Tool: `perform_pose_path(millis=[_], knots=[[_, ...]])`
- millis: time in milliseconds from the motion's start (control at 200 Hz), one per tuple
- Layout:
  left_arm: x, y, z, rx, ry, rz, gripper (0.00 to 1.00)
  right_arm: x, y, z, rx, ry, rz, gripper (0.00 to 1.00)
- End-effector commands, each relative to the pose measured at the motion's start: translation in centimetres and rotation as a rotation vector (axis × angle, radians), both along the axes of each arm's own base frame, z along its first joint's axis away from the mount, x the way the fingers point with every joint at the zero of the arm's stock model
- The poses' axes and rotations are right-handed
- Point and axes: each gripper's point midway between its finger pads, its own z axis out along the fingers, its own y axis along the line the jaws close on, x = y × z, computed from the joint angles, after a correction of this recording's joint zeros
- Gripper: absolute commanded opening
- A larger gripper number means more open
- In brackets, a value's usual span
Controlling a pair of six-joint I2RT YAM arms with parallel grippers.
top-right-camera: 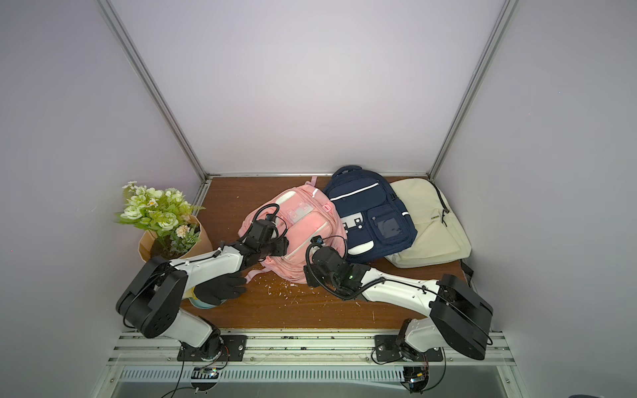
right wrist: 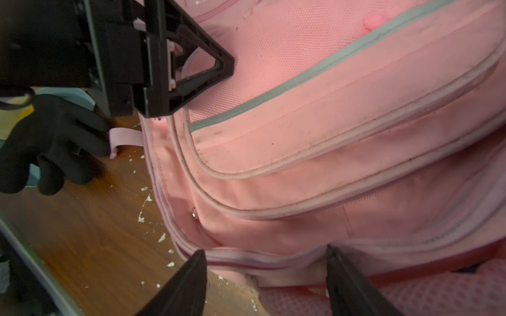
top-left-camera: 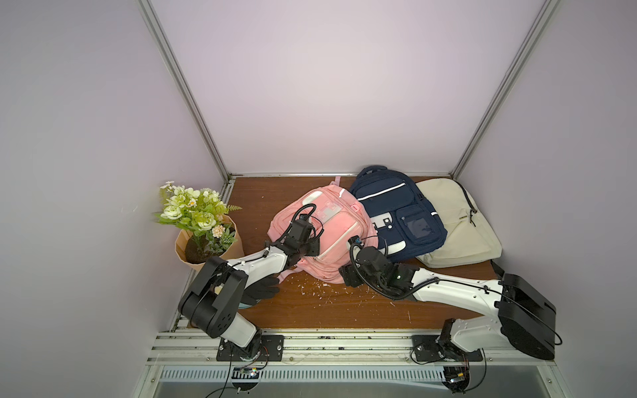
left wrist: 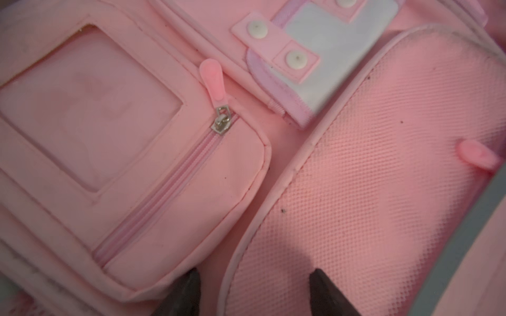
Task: Zip up the backpack
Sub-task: Adjust the backpack at the center of the board.
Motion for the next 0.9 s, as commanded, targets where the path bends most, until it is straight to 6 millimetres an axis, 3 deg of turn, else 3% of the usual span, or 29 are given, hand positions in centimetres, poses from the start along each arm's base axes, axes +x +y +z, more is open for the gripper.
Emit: perform_pose_path(millis=[0,210,330,405,475,601,731,891], knots=[[-0.4,-1.1,-0.8,-0.061,0.053,-0.038,0.48,2.1,-1.5,-0.3,-0.035,0.002,-0.092,0.69],[0.3,-5.1,2.7,-0.119,-0.008,-0.092,0.19,8.4,-4.3,-0.7,0.049,0.017,-0.162,0.62],[1.5,-8.1,5.8,-0.180,-0.056,-0.100,0.01,12.7,-4.9,0.6,0.053,-0.022,-0.190,0.61],[2.4,-8.7,8.0,-0.247,-0.098,-0.055,0.00,15.1,-5.3,1.9,0.061,-0.040,-0.216,0.60],[3.4,-8.3,9.9,-0.293,-0.141,0.026,0.00,16.1,-5.7,4.1,0.075,-0.077,-0.245,0.60],[4.5,-7.7,11.7,-0.353,-0.182,0.131,0.00,14.5,-5.8,8.0,0.134,-0.125,-0.295,0.62],[4.9,-8.4,12.0,-0.388,-0.177,0.135,0.00,9.2,-3.6,10.5,0.163,-0.182,-0.337,0.64],[4.7,-8.8,12.6,-0.421,-0.184,0.117,0.00,4.3,0.1,9.2,0.321,-0.089,-0.292,0.61]])
